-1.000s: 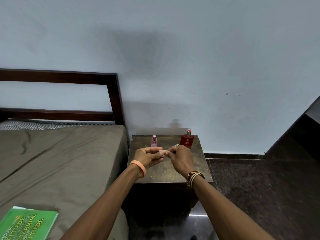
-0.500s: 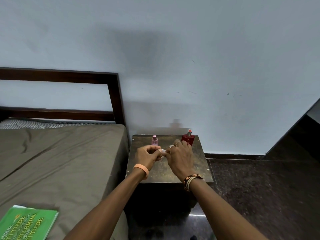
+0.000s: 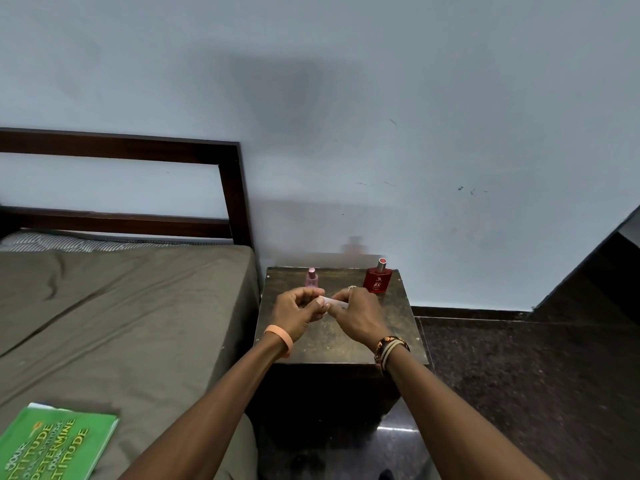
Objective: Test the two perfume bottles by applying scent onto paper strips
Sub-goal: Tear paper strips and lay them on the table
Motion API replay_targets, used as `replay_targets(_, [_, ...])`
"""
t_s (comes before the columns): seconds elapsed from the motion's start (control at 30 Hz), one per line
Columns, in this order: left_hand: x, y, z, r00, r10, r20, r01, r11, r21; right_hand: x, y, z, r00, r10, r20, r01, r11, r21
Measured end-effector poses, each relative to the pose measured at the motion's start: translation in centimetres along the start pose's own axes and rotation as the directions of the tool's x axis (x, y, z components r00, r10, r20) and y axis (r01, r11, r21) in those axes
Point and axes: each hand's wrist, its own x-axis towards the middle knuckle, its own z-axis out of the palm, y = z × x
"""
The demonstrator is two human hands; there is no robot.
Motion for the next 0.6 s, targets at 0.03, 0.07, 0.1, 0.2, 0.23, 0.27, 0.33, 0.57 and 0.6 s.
replay_targets(0.03, [0.1, 0.0, -0.2, 1.000, -0.008, 0.026, 0.008, 1.000, 0.012, 0.1, -0.1, 0.0, 1.000, 0.002, -0.002, -0.002, 1.000, 0.005])
replay_targets(0.07, [0.2, -0.1, -0.3, 0.999, -0.019, 0.045, 0.019, 1.000, 0.008, 0.3, -0.1, 0.0, 1.000, -0.001, 0.000, 0.001, 1.000, 0.009])
replay_targets(0.1, [0.3, -0.1, -0.5, 0.998, -0.037, 0.057, 0.037, 0.999, 0.002, 0.4, -0.2, 0.0, 1.000, -0.006, 0.008, 0.006, 1.000, 0.006])
replay_targets(0.2, [0.6, -0.2, -1.2, 0.989, -0.123, 0.081, 0.127, 0.991, -0.040, 0.6, -0.5, 0.2, 0.998, -0.019, 0.060, 0.020, 1.000, -0.015])
replay_targets(0.23, [0.7, -0.3, -1.3, 0.984, -0.152, 0.092, 0.158, 0.986, -0.061, 0.7, -0.5, 0.4, 0.997, -0.012, 0.080, 0.013, 1.000, -0.009])
replay_targets(0.27, [0.7, -0.5, -1.5, 0.980, -0.172, 0.104, 0.180, 0.980, -0.080, 0.8, -0.4, 0.7, 0.995, -0.003, 0.096, 0.003, 1.000, 0.000])
replay_targets(0.33, [0.7, -0.8, -1.7, 0.977, -0.189, 0.102, 0.197, 0.978, -0.075, 1.0, -0.2, 1.2, 0.994, -0.004, 0.108, 0.006, 1.000, -0.011])
replay_targets(0.57, [1.9, -3.5, -2.9, 0.973, -0.227, 0.025, 0.227, 0.974, 0.000, 2.8, 1.2, 4.4, 0.975, -0.070, 0.212, 0.117, 0.969, -0.218])
replay_targets(0.6, [2.2, -3.9, -3.2, 0.971, -0.239, 0.023, 0.239, 0.971, 0.001, 3.1, 1.4, 5.0, 0.971, -0.065, 0.232, 0.117, 0.969, -0.217])
